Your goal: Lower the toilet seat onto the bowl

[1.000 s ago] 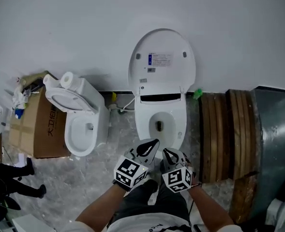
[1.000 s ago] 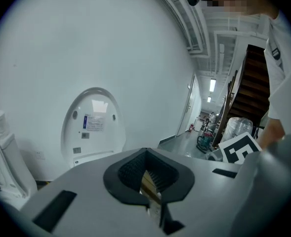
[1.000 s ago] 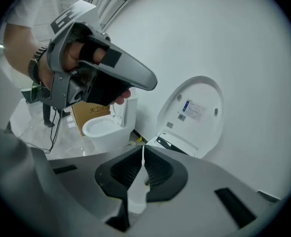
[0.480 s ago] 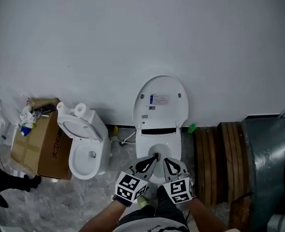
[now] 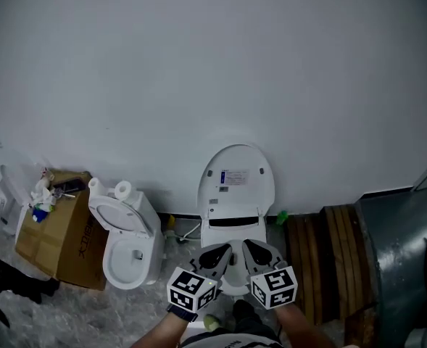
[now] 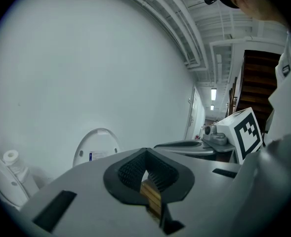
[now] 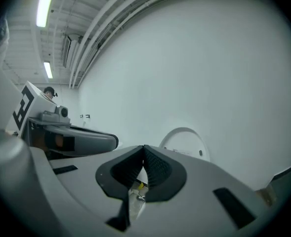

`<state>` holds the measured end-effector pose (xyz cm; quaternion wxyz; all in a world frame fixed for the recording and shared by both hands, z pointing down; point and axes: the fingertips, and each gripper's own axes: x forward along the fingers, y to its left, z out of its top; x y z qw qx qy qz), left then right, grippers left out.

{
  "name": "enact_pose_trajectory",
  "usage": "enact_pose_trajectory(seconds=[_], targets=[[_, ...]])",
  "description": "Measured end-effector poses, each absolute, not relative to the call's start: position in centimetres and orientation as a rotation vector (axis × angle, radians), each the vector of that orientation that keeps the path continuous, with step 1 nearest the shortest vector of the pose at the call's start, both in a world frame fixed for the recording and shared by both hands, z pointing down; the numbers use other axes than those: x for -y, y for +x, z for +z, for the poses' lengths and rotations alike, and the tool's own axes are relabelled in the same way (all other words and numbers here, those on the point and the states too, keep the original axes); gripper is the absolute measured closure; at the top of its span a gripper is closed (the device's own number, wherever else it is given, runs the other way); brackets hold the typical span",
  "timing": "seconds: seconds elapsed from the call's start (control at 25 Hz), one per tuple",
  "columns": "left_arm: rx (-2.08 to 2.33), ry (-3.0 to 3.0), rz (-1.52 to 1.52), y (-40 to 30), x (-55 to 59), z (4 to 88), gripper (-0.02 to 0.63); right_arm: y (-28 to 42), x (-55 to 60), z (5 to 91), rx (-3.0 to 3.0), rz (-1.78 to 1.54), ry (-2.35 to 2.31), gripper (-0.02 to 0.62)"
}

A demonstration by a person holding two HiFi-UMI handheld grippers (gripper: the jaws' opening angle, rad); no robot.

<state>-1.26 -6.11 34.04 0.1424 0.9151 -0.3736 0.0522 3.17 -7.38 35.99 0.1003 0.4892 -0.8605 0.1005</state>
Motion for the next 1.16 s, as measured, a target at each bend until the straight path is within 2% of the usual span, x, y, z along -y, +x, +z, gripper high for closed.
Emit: enact_pose_trajectory(seconds=[1.16], targets=[[1.129,2.673,0.094,-1.6,8.5,31.5,0.598,3.0,9.6,33.0,2.596,0.248,1.452,0.58]])
